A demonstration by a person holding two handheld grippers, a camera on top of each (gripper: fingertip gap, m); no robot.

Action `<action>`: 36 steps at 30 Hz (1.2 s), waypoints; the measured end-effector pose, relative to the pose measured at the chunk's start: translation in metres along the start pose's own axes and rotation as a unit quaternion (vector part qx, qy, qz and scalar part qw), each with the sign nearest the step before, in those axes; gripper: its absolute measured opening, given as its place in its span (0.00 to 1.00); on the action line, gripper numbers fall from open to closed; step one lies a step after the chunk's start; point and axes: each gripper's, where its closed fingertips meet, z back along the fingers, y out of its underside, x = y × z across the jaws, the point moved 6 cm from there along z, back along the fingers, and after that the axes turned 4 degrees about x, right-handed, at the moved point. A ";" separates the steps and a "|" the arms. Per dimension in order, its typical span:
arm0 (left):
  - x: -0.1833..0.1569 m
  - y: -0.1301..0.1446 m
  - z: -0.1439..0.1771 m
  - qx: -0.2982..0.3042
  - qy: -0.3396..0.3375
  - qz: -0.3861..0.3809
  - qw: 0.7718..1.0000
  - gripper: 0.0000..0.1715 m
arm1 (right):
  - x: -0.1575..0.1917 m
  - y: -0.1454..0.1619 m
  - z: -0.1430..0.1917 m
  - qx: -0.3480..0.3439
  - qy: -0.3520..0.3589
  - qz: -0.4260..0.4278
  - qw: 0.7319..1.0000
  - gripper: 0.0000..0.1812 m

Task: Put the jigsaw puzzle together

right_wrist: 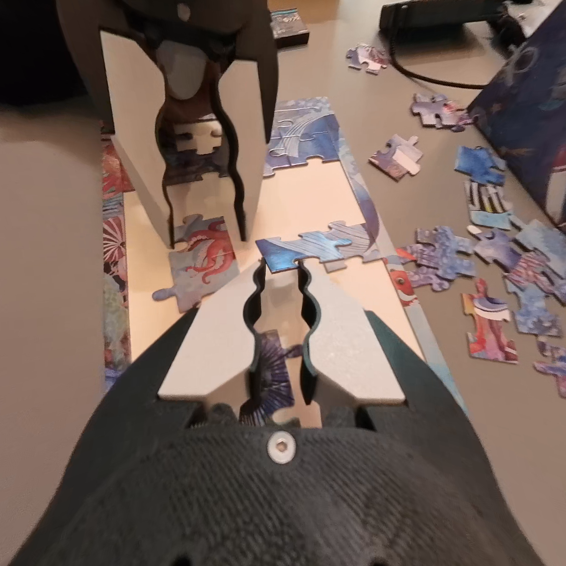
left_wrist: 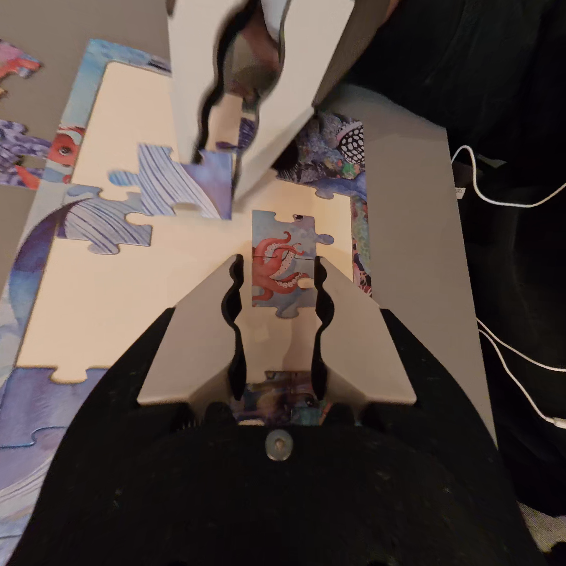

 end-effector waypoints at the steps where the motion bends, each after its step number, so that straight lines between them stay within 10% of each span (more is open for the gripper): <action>1: 0.001 -0.002 0.003 -0.010 -0.006 -0.004 1.000 0.25 | 0.002 0.000 -0.003 0.004 -0.007 -0.002 1.000 0.11; 8: 0.017 -0.013 0.023 -0.088 -0.071 0.018 0.993 0.22 | 0.006 0.005 -0.020 0.040 -0.022 -0.017 0.999 0.11; 36: 0.024 -0.006 0.000 -0.021 -0.134 0.001 0.991 0.28 | 0.007 0.005 -0.015 0.061 0.016 0.040 0.997 0.16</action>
